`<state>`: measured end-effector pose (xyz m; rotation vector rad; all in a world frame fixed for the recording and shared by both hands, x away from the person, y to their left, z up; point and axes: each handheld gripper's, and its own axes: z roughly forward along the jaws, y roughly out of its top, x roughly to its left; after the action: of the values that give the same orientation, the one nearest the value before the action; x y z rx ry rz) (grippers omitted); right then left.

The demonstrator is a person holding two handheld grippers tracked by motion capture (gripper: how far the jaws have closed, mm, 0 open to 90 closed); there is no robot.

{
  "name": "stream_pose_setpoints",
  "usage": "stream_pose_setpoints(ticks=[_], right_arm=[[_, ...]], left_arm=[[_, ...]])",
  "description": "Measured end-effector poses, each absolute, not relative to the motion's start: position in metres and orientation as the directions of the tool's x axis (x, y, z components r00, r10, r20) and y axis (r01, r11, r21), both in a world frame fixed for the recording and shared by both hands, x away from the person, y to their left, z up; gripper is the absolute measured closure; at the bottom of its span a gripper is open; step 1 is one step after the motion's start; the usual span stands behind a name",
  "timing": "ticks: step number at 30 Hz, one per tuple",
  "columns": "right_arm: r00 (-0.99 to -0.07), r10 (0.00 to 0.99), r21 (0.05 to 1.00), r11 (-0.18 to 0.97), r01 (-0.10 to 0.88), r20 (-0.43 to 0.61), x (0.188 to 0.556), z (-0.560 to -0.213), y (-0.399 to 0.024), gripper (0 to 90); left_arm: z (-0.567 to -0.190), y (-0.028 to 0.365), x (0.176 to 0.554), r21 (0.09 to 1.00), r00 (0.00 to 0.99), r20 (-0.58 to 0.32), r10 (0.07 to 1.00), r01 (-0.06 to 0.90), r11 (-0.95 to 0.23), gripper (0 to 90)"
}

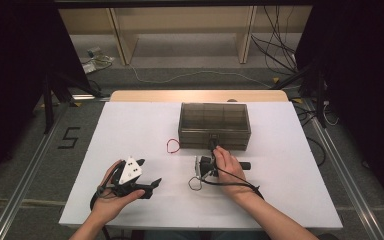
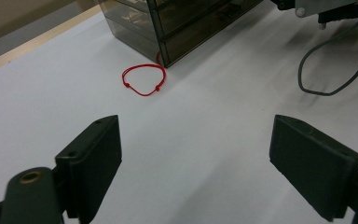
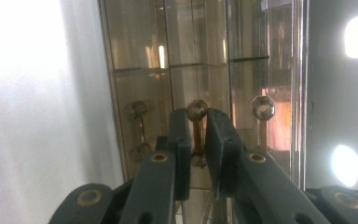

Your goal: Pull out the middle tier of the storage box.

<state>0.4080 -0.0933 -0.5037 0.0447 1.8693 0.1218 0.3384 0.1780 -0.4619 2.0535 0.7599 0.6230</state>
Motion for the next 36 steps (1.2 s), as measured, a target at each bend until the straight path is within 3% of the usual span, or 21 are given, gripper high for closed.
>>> stream_pose_setpoints(ticks=[36], right_arm=[[-0.280,0.068,0.086,0.995,-0.050,-0.958,0.391,-0.503,-0.092,81.5]], left_arm=[[-0.461,0.179,0.338,0.834,0.693,0.166,0.701,0.281,-0.475,16.8]])
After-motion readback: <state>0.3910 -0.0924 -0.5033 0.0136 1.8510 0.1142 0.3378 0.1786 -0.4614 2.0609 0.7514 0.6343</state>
